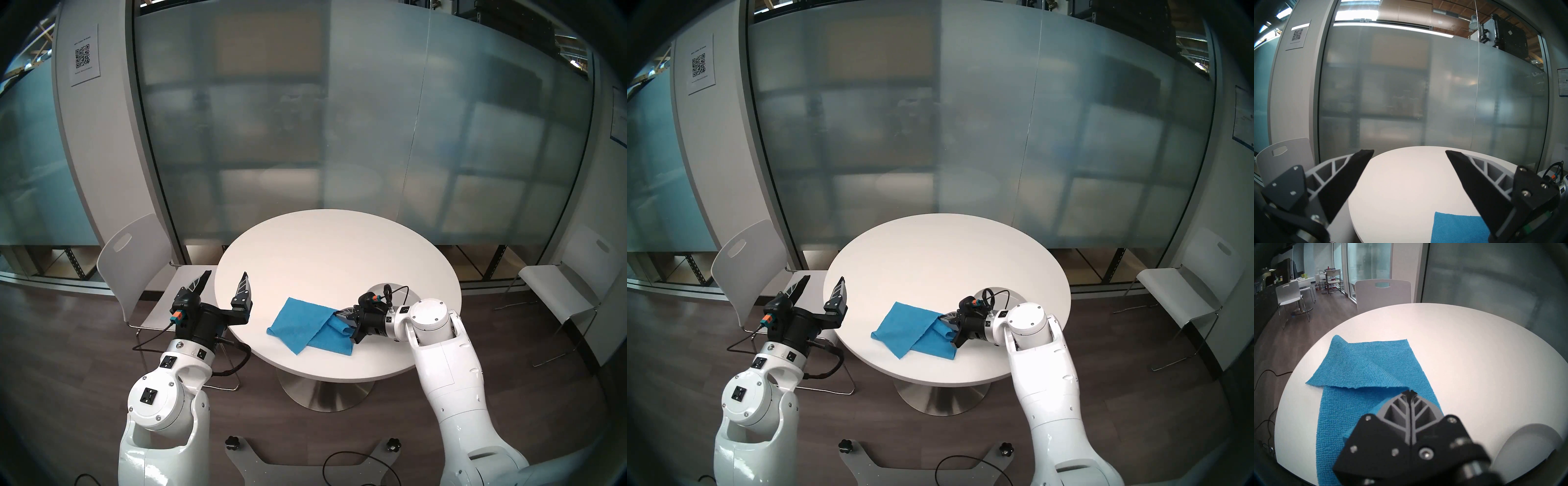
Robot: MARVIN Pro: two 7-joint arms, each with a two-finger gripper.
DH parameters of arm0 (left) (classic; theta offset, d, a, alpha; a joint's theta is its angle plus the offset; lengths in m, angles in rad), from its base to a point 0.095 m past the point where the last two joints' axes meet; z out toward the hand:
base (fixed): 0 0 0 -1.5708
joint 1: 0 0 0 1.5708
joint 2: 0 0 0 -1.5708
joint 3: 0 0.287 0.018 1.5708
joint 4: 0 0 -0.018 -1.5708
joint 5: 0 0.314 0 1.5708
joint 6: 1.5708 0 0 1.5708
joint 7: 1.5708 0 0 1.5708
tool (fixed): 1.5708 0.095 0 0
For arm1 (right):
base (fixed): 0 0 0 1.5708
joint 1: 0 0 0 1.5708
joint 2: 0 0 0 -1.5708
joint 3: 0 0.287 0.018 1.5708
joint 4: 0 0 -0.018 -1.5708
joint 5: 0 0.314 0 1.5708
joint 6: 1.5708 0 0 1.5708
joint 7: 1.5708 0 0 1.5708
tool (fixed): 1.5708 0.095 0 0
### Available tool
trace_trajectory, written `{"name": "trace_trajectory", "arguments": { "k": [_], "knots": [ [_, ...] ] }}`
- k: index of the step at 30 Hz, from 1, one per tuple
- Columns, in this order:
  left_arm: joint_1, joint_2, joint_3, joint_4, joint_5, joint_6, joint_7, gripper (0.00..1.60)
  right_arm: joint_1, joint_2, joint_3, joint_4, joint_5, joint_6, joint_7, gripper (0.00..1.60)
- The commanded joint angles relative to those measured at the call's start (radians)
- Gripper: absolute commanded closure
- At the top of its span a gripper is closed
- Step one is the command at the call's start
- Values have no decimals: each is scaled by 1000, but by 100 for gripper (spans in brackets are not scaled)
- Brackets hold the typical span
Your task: Fold the napkin in half twice and place it beside the plate
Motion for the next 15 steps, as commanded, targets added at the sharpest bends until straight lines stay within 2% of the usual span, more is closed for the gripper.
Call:
{"name": "trace_trajectory", "arguments": {
  "k": [1,15],
  "knots": [
    [-1,0,0,-19,0,-3,0,0,77,-2,-1,25,1,-22,-15,142],
    [-1,0,0,-20,0,-2,0,0,108,14,-25,79,-17,-34,-2,130]
  ]
}}
